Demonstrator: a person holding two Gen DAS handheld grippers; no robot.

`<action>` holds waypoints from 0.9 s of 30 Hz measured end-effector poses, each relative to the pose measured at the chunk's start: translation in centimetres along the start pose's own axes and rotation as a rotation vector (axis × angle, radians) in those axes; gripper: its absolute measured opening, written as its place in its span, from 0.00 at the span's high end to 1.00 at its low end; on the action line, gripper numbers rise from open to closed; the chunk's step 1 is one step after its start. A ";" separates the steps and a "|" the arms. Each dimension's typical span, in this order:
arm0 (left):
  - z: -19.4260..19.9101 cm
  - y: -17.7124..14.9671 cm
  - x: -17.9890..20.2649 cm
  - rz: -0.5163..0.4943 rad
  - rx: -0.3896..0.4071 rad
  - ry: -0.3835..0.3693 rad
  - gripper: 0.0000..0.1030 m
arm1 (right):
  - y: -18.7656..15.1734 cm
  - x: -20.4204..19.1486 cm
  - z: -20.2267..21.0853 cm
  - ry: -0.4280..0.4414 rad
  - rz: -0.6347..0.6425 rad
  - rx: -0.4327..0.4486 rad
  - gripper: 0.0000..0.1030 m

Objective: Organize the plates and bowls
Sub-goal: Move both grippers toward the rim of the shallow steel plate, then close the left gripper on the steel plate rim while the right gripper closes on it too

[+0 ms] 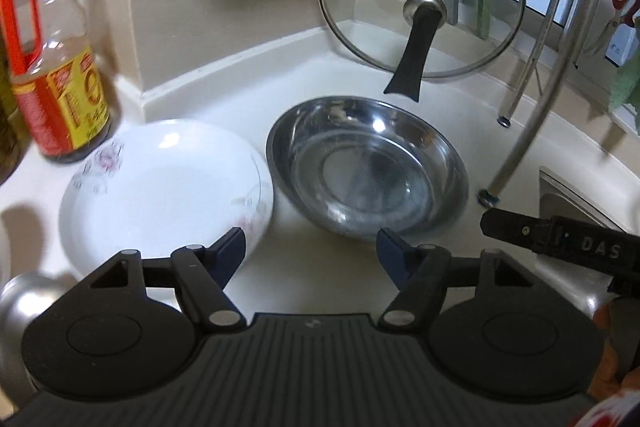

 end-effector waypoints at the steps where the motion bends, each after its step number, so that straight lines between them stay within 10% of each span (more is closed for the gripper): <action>1: -0.4 0.3 -0.1 -0.005 0.001 -0.003 0.34 | 0.2 0.2 -0.6 -0.008 -0.004 0.001 0.38; 27: -10.3 6.6 -2.9 -0.061 -0.014 -0.044 0.70 | 2.9 3.5 -10.2 -0.163 -0.075 0.030 0.53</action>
Point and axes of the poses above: each gripper's, at about its wrist camera, not at the fingertips, and z roughly against the way its jaws point, x to its right, y to its top, the point moved 6 cm from there along -z, roughly the way its jaws point, and after that the axes turned 3 degrees about x, right-handed, at the moved point
